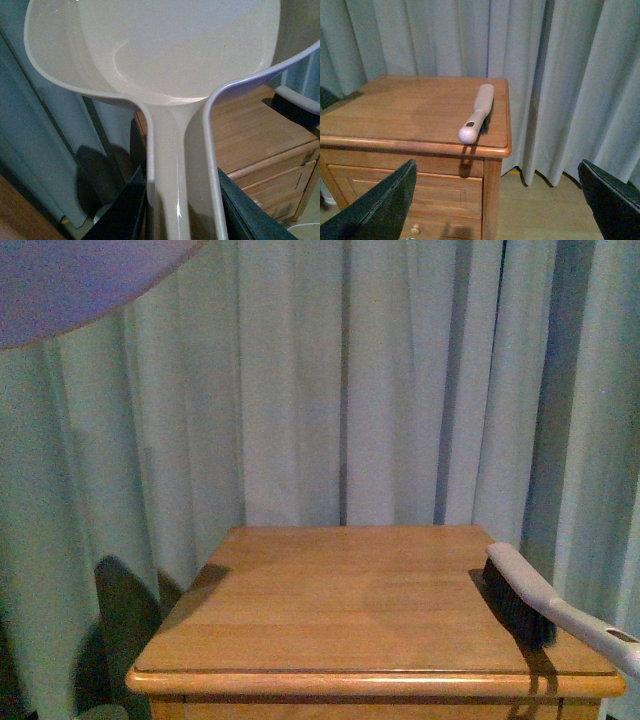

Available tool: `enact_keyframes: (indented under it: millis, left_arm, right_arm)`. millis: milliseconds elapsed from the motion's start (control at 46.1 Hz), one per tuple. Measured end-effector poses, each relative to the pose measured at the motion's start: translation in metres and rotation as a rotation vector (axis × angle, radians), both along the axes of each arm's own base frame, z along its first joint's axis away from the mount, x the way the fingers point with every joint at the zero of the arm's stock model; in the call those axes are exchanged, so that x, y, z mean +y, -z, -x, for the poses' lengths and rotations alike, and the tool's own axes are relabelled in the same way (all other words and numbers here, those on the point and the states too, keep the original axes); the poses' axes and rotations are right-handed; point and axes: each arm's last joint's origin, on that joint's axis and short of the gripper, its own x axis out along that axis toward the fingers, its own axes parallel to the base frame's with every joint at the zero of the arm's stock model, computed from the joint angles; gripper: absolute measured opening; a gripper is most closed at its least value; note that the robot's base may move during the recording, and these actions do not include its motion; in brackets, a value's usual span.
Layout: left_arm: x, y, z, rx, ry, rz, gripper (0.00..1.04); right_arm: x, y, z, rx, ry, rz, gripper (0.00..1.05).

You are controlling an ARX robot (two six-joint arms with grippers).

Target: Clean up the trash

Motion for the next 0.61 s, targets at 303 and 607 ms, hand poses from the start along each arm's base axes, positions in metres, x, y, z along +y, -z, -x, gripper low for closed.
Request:
enact_keyframes:
  millis: [303,607]
  left_arm:
    - [-0.001,0.0,-0.001,0.011,-0.005,0.029,0.28]
    - [-0.002,0.002,-0.001,0.016,-0.003,0.034,0.28]
  right_arm:
    - [0.0,0.0,0.0,0.0,0.0,0.0,0.97]
    - [-0.001,-0.011,-0.024,0.184,0.339,-0.038,0.97]
